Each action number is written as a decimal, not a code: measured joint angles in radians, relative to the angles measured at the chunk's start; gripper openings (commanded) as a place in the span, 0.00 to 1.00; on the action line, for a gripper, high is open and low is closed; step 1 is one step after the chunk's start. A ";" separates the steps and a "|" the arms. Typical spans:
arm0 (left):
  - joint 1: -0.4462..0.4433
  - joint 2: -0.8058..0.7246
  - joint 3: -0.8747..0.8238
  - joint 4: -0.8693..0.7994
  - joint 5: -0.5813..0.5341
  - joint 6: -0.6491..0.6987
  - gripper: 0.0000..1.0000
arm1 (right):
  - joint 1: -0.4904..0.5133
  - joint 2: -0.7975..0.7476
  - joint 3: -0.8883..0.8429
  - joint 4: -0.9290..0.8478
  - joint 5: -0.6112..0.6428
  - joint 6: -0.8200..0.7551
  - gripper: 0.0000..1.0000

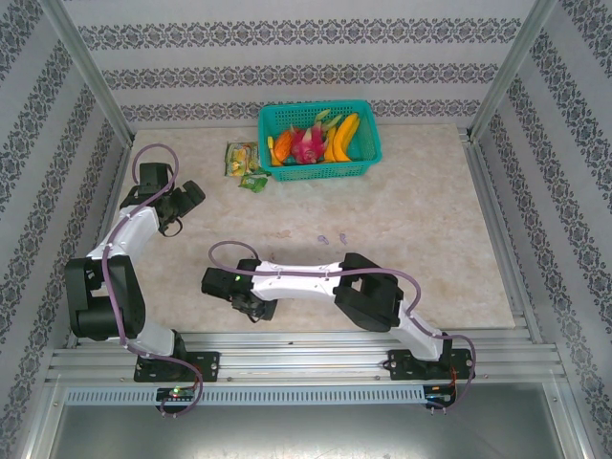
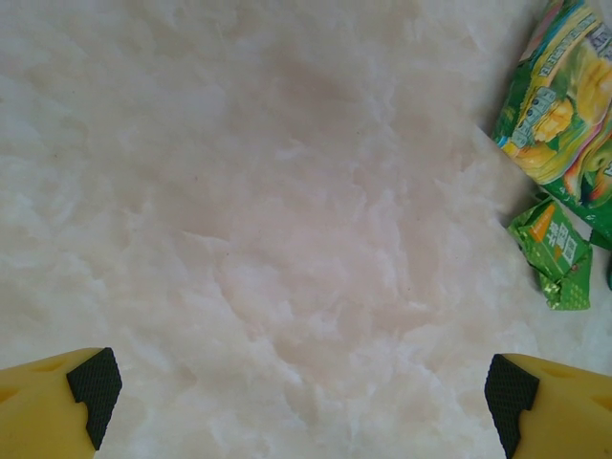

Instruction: Insert wireless bluetooth earbuds into charging case

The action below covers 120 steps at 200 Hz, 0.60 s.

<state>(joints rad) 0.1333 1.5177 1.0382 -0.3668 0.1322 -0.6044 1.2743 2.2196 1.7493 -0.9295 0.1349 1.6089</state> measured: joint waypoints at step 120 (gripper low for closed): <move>-0.007 -0.084 0.041 -0.001 0.147 -0.014 1.00 | -0.146 -0.383 -0.478 0.117 0.063 -0.038 0.54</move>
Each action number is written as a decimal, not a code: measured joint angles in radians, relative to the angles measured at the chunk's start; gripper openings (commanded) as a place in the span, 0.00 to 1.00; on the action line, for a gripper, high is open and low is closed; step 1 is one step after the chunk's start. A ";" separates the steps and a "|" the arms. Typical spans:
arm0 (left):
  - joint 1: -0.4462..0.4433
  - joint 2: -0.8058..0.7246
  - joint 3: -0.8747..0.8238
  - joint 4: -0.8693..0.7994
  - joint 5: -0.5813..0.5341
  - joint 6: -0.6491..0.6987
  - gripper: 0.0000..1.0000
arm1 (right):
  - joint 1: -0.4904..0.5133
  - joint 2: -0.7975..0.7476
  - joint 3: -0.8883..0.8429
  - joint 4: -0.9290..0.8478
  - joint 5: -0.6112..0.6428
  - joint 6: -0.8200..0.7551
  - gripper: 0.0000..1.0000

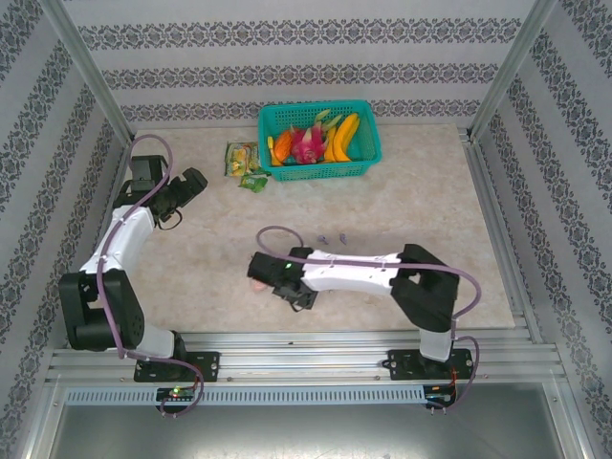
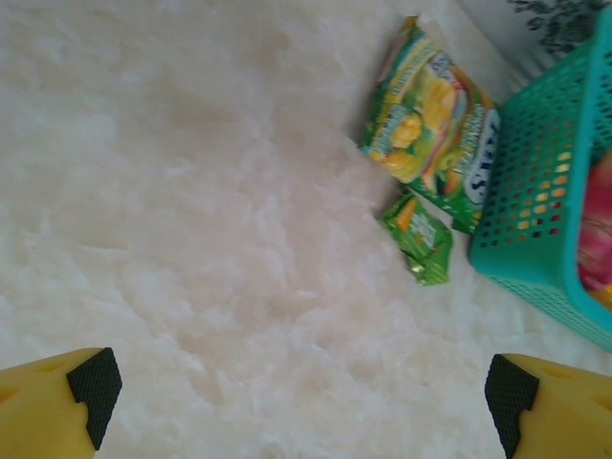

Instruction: Insert wireless bluetooth earbuds into charging case

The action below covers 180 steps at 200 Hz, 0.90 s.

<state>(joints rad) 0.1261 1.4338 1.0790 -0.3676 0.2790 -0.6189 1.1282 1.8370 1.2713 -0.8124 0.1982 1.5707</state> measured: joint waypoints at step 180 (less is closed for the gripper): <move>-0.600 -0.169 -0.486 0.537 0.027 -0.281 1.00 | -0.513 -0.386 -0.557 0.336 -0.134 -0.235 0.54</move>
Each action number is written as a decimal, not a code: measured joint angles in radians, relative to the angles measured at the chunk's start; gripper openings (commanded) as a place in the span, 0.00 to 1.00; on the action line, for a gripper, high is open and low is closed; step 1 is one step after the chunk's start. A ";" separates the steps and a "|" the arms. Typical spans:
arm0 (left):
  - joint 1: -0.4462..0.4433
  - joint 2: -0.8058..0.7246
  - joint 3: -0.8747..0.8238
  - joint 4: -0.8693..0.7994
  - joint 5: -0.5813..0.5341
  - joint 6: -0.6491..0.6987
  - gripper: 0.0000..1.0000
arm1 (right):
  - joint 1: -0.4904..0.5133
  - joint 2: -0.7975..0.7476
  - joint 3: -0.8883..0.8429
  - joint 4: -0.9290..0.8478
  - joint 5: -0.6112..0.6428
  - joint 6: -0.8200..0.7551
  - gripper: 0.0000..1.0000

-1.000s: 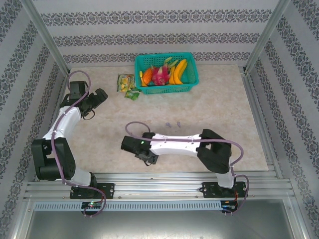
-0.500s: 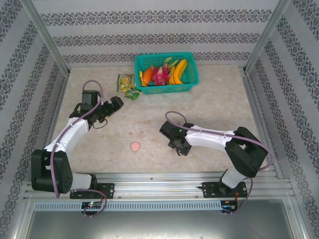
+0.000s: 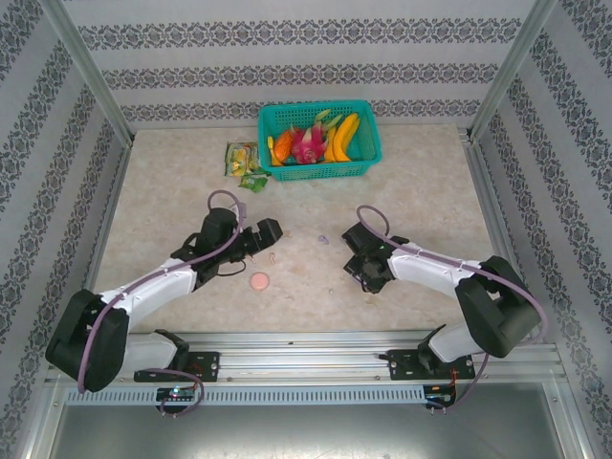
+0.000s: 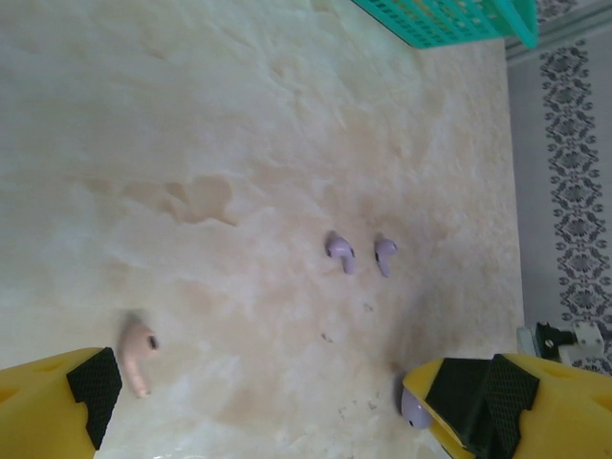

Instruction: Insert wireless bluetooth earbuds into charging case

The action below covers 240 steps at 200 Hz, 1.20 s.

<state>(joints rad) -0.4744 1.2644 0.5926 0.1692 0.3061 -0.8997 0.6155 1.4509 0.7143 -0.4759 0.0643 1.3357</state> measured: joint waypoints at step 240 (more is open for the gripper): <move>-0.397 0.743 0.156 0.880 -0.057 -0.004 0.78 | -0.228 -0.101 -0.009 0.085 -0.187 0.026 0.55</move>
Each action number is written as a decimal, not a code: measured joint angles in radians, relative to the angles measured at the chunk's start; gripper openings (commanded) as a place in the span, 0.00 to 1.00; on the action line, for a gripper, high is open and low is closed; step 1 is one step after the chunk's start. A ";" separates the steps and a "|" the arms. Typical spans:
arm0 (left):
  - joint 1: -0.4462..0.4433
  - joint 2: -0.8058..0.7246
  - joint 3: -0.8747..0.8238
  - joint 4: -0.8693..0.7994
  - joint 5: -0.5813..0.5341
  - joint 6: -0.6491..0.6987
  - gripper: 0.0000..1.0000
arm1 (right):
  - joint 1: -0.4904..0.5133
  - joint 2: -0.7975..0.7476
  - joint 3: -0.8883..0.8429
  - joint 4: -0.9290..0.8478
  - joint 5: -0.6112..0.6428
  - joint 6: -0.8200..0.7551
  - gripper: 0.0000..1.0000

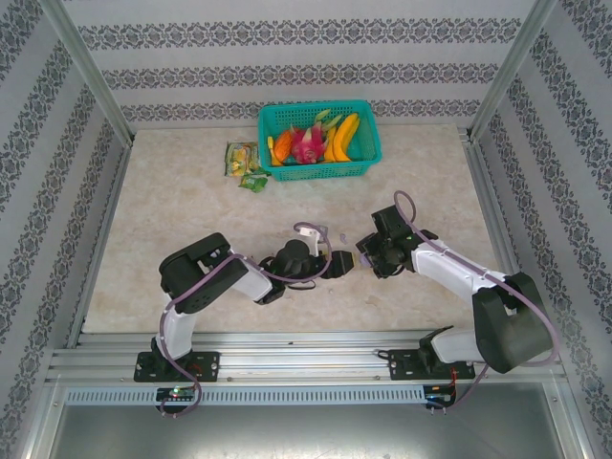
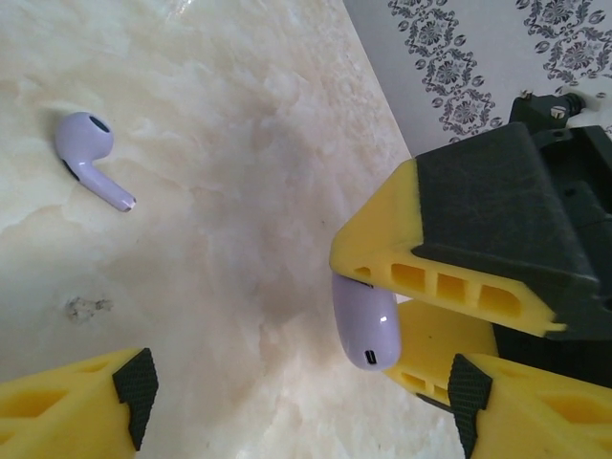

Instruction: Insert wireless bluetooth earbuds into charging case

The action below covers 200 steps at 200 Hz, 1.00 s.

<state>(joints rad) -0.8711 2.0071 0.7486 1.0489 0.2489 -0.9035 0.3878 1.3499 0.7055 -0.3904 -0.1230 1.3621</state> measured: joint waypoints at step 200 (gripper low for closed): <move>-0.053 0.126 0.102 0.100 -0.094 -0.026 0.64 | -0.046 0.014 0.036 0.029 -0.094 0.023 0.55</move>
<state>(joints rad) -0.9237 2.1330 0.8505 1.1488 0.1551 -0.9298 0.3420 1.3640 0.7414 -0.3614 -0.2173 1.3846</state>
